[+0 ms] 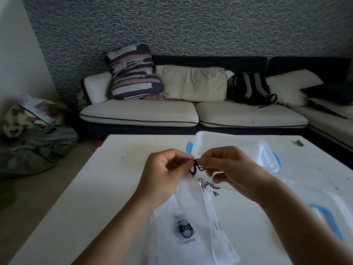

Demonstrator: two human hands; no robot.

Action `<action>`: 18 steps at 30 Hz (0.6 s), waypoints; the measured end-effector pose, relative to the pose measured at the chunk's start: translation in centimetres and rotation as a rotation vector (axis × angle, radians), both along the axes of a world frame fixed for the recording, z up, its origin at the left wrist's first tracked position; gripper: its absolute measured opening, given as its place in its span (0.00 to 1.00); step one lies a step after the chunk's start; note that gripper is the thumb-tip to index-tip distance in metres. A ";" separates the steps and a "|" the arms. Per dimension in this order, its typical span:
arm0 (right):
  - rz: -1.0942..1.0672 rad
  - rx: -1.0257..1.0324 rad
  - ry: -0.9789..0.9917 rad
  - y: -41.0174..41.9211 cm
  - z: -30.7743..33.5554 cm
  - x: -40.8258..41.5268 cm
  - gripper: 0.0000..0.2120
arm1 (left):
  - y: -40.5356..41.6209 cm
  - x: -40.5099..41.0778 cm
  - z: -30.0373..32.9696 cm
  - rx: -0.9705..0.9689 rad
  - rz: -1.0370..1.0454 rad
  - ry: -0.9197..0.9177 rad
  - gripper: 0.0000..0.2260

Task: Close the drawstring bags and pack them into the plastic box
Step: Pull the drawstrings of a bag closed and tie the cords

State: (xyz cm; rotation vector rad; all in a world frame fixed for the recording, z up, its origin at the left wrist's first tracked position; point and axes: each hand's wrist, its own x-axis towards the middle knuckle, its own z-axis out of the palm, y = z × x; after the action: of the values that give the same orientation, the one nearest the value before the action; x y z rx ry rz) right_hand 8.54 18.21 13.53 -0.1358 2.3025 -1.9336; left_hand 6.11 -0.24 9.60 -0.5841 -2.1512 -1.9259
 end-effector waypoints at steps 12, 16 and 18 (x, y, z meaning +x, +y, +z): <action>-0.036 -0.058 -0.048 -1.7 -0.7 0.2 0.05 | 0.0 0.1 -0.1 0.155 -0.029 -0.155 0.03; -0.135 0.079 0.141 -1.4 -0.8 0.1 0.11 | -0.1 0.4 0.3 0.214 -0.067 -0.213 0.03; -0.132 0.105 0.242 -1.3 -0.8 0.1 0.11 | -0.1 0.4 0.5 0.212 -0.084 -0.203 0.04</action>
State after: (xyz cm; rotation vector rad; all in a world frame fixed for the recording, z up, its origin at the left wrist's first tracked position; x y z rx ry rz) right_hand 8.63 16.86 12.74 -0.2233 2.6238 -1.9472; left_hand 6.48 -0.38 10.09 -0.4643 -2.0249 -2.3121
